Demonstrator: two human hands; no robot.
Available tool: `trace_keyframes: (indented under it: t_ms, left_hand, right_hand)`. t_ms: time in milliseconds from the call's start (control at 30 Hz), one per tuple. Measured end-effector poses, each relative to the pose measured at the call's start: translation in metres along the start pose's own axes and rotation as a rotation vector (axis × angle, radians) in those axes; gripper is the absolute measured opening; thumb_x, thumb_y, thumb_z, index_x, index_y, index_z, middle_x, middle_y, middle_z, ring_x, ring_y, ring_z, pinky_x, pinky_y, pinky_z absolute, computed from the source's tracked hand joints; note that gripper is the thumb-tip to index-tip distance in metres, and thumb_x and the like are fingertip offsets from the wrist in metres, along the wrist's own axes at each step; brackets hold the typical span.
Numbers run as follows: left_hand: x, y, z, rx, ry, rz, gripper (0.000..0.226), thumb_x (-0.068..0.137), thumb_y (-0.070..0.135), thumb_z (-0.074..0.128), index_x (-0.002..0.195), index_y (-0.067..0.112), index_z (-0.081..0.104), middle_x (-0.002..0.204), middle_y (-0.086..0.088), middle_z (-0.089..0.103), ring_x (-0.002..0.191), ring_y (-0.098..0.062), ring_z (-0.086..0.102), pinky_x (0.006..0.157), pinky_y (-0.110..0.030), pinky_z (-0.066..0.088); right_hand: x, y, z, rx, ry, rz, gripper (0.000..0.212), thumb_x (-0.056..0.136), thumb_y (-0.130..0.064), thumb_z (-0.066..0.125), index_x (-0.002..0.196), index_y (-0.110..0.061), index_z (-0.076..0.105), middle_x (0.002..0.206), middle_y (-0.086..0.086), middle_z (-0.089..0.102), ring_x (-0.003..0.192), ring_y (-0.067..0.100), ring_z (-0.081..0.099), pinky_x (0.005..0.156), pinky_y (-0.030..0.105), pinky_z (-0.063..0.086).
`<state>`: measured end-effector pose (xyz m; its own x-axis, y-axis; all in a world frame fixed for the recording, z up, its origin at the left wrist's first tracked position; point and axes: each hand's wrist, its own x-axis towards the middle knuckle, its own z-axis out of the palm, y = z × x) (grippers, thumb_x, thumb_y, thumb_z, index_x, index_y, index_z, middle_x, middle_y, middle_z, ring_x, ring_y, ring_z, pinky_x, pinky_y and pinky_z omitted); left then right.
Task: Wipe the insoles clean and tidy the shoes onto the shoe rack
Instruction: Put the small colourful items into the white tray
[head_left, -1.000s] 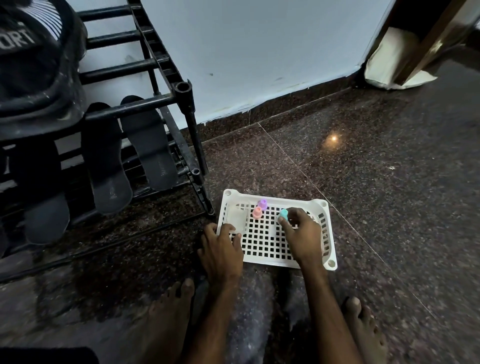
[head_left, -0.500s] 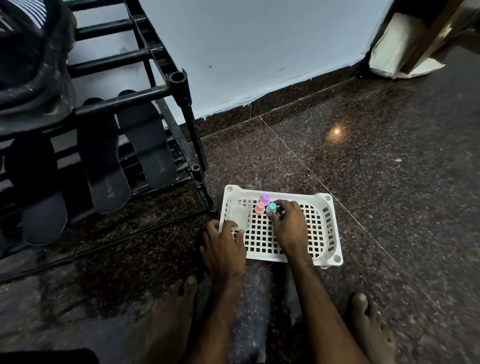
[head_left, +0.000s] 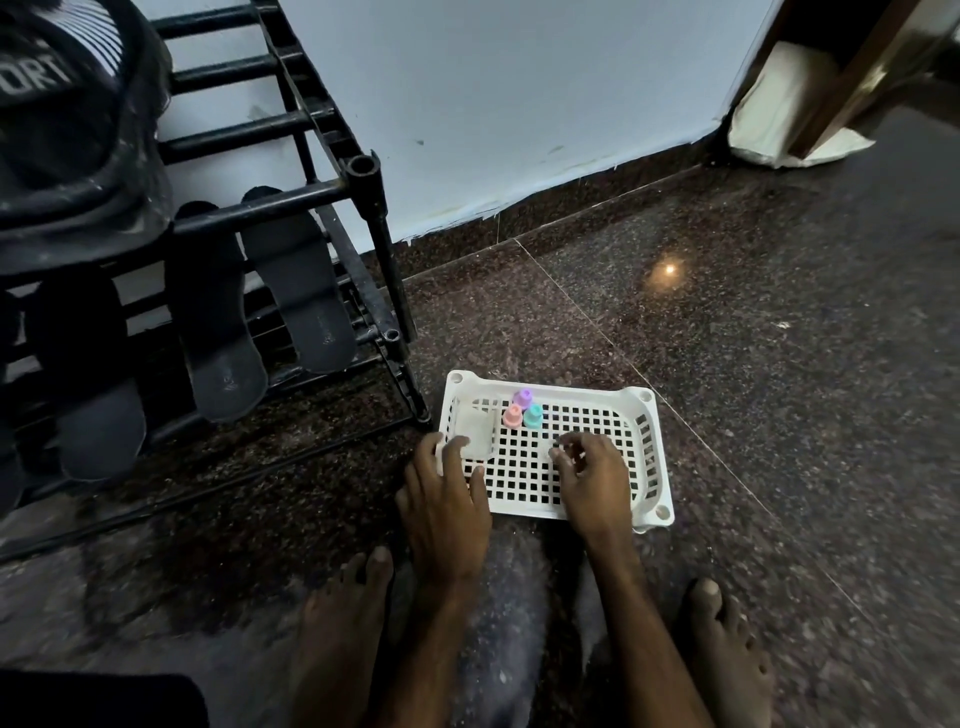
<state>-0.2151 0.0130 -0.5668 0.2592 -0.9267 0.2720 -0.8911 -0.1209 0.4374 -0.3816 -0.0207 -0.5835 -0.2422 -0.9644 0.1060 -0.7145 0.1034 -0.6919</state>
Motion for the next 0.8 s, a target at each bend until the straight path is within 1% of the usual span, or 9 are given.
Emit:
trace_keyframes:
  t_ms: [33,100,167,200,300,367,467,600,800]
  left_hand:
    - [-0.005,-0.001,-0.001,0.009,0.004,0.069,0.028,0.086,0.027,0.068,0.113,0.027,0.063,0.127,-0.001,0.055,0.102,-0.025,0.056,0.073,-0.040,0.047]
    - [-0.016,-0.005,-0.004,0.045,-0.010,0.188,0.014,0.090,0.030,0.059,0.102,0.028,0.066,0.115,0.002,0.060,0.094,-0.023,0.059,0.069,-0.039,0.046]
    - [-0.026,-0.010,-0.002,0.055,-0.059,0.269,0.015,0.089,0.034,0.056,0.097,0.028,0.067,0.105,0.003,0.061,0.092,-0.023,0.060,0.067,-0.039,0.047]
    - [-0.031,-0.013,-0.001,0.046,-0.091,0.298,0.013,0.088,0.034,0.062,0.098,0.027,0.068,0.103,0.002,0.061,0.093,-0.023,0.060,0.066,-0.039,0.048]
    - [-0.037,-0.018,0.004,0.019,-0.185,0.337,0.028,0.076,0.031,0.080,0.102,0.026,0.070,0.098,0.001,0.059,0.090,-0.023,0.060,0.062,-0.037,0.051]
    - [-0.037,-0.017,0.005,-0.002,-0.229,0.339,0.030,0.074,0.025,0.083,0.102,0.023,0.071,0.094,0.001,0.059,0.085,-0.023,0.062,0.059,-0.036,0.053]
    - [-0.033,-0.011,0.009,-0.049,-0.244,0.315,0.030,0.071,0.014,0.085,0.098,0.019,0.072,0.088,0.001,0.061,0.078,-0.023,0.064,0.057,-0.032,0.054]
    - [-0.021,0.002,0.018,-0.045,-0.244,0.273,0.020,0.073,0.014,0.082,0.089,0.019,0.070,0.086,0.002,0.061,0.076,-0.022,0.065,0.055,-0.032,0.052]
    - [0.019,0.022,0.037,0.043,-0.227,0.252,0.020,0.071,0.017,0.083,0.082,0.020,0.067,0.084,0.002,0.062,0.069,-0.022,0.065,0.051,-0.031,0.050]
  right_hand:
    - [-0.004,0.001,-0.002,-0.003,-0.057,-0.039,0.010,0.087,-0.023,0.071,0.094,-0.016,0.069,0.088,-0.002,0.065,0.083,0.018,0.058,0.075,0.029,0.043]
    - [-0.015,-0.001,-0.009,-0.025,-0.170,-0.098,0.011,0.087,-0.031,0.071,0.085,-0.020,0.070,0.080,-0.008,0.064,0.077,0.014,0.056,0.071,0.031,0.045]
    - [-0.025,-0.004,-0.022,-0.051,-0.272,-0.124,0.016,0.083,-0.039,0.074,0.082,-0.023,0.071,0.074,-0.012,0.061,0.074,0.011,0.056,0.070,0.031,0.046]
    - [-0.029,-0.005,-0.028,-0.065,-0.333,-0.126,0.018,0.080,-0.042,0.076,0.083,-0.025,0.071,0.071,-0.012,0.061,0.072,0.010,0.056,0.070,0.030,0.046]
    - [-0.040,-0.001,-0.043,-0.139,-0.484,-0.103,0.022,0.073,-0.041,0.080,0.089,-0.030,0.071,0.065,-0.012,0.060,0.068,0.004,0.056,0.069,0.028,0.049]
    - [-0.043,0.006,-0.046,-0.143,-0.460,-0.080,0.020,0.073,-0.034,0.080,0.089,-0.032,0.067,0.072,-0.011,0.065,0.073,0.005,0.059,0.073,0.032,0.051]
    - [-0.042,0.011,-0.044,-0.115,-0.364,-0.053,0.016,0.076,-0.027,0.077,0.083,-0.028,0.063,0.086,-0.009,0.068,0.085,0.012,0.062,0.077,0.035,0.050]
    - [-0.029,0.010,-0.039,-0.120,-0.272,-0.023,0.014,0.079,-0.026,0.074,0.080,-0.024,0.061,0.086,-0.009,0.066,0.085,0.014,0.060,0.076,0.035,0.049]
    - [0.028,0.004,-0.027,-0.100,-0.268,-0.027,0.018,0.076,-0.017,0.074,0.076,-0.025,0.058,0.082,-0.004,0.065,0.086,0.020,0.059,0.074,0.036,0.048]
